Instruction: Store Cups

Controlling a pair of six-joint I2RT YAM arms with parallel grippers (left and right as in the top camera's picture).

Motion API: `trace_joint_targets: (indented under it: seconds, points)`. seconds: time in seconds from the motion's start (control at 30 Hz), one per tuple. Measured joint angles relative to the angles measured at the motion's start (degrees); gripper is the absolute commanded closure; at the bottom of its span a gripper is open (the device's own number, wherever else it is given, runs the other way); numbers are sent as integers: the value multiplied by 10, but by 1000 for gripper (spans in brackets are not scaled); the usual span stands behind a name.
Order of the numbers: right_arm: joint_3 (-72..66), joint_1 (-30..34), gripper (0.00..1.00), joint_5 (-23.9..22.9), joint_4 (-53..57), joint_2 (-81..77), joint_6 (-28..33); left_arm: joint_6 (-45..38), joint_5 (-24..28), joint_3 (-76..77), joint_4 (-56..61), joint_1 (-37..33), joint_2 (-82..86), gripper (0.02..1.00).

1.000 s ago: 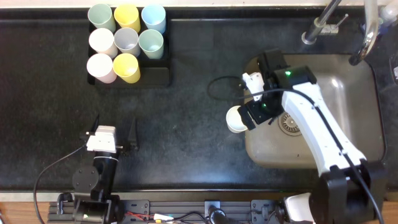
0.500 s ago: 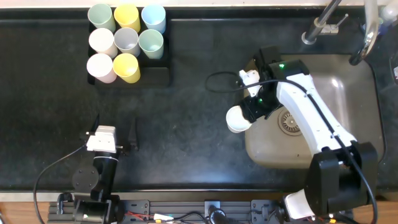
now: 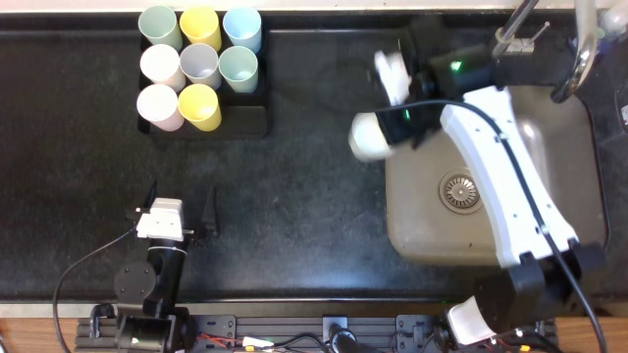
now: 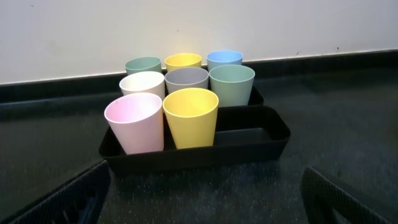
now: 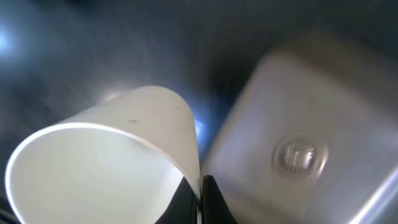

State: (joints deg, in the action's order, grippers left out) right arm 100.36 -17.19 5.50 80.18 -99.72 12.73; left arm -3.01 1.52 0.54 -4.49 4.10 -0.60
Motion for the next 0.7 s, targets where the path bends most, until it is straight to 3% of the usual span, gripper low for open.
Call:
trace_joint_targets:
  seconds: [0.33,0.7]
  points:
    - [504,-128,958,5,111,-228,-52,0,0,0,0,0,0,18]
    - [534,-211,958,-1,81,-369,-57,0,0,0,0,0,0,20]
